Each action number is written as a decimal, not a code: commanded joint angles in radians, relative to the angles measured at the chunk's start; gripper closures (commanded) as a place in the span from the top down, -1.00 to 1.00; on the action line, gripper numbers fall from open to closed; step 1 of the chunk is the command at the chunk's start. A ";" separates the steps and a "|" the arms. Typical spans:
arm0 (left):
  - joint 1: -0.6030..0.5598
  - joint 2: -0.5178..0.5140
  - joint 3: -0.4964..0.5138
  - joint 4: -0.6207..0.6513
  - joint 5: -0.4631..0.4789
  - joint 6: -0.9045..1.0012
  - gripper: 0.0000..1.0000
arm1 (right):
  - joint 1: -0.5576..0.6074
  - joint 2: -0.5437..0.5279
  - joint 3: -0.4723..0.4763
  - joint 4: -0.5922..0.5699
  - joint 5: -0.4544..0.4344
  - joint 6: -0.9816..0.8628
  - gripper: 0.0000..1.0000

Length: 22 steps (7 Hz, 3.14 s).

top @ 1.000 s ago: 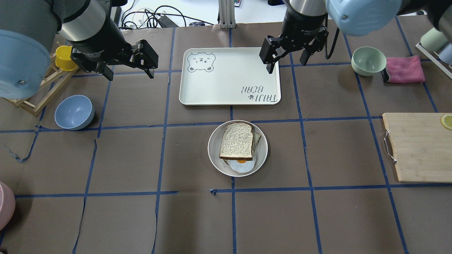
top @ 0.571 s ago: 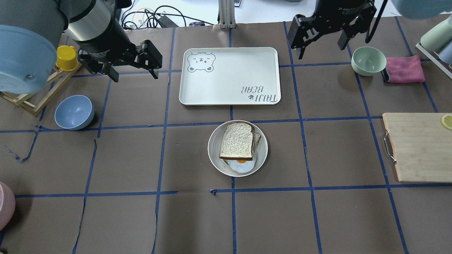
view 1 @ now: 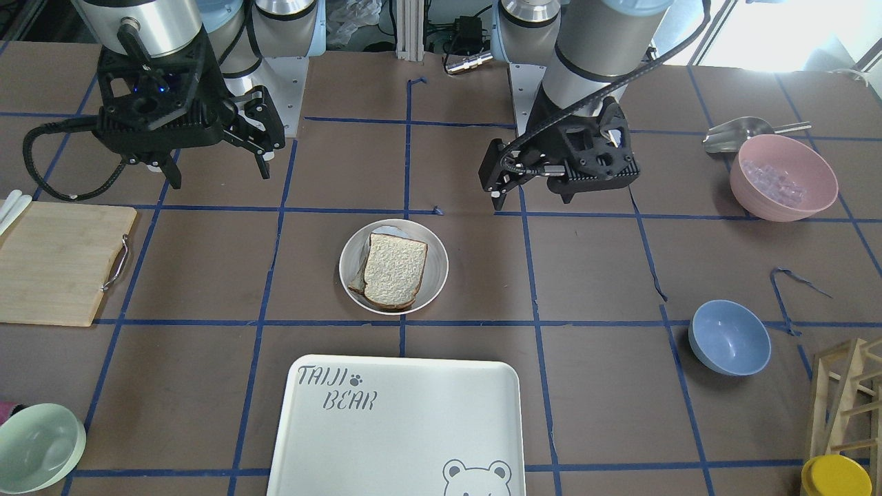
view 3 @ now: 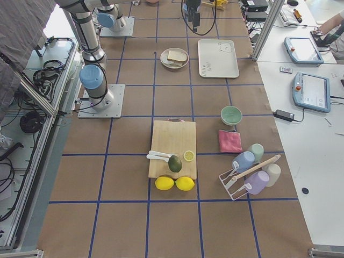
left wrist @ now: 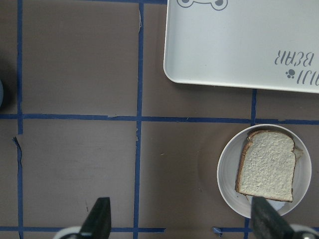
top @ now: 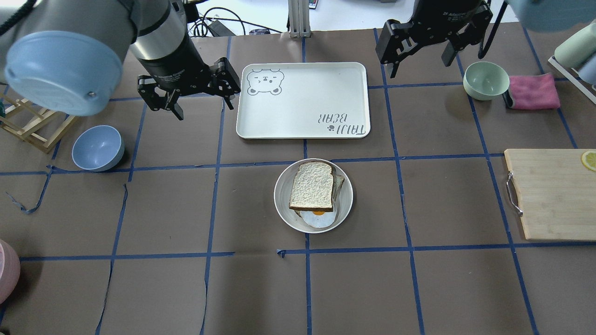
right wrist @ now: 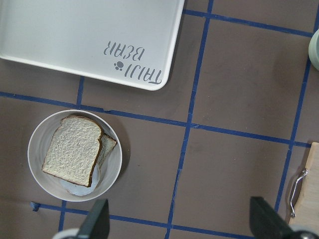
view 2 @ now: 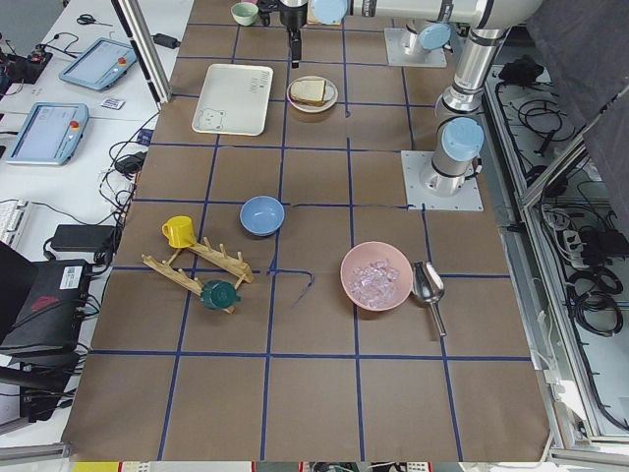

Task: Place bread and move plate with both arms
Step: 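Raise the right gripper away while the left gripper reaches toward the white bowl, then grasp the rim of the white bowl with the left gripper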

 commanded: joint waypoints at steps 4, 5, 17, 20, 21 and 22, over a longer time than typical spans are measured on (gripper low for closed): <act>-0.108 -0.171 -0.128 0.191 -0.071 -0.239 1.00 | -0.002 0.001 0.009 0.002 0.025 0.001 1.00; -0.120 -0.203 -0.177 0.280 -0.068 -0.222 1.00 | -0.002 0.001 0.009 0.004 0.025 0.001 1.00; -0.122 -0.277 -0.375 0.499 -0.059 0.088 -1.00 | -0.002 0.001 0.009 0.004 0.025 0.001 1.00; -0.116 -0.242 -0.372 0.557 -0.059 0.094 -1.00 | -0.002 0.004 0.009 -0.001 0.027 0.001 1.00; -0.107 -0.223 -0.370 0.560 -0.066 0.093 -1.00 | 0.000 0.004 0.009 0.002 0.027 0.001 1.00; -0.073 -0.208 -0.358 0.560 -0.100 0.091 -1.00 | 0.000 0.004 0.009 -0.002 0.029 0.001 1.00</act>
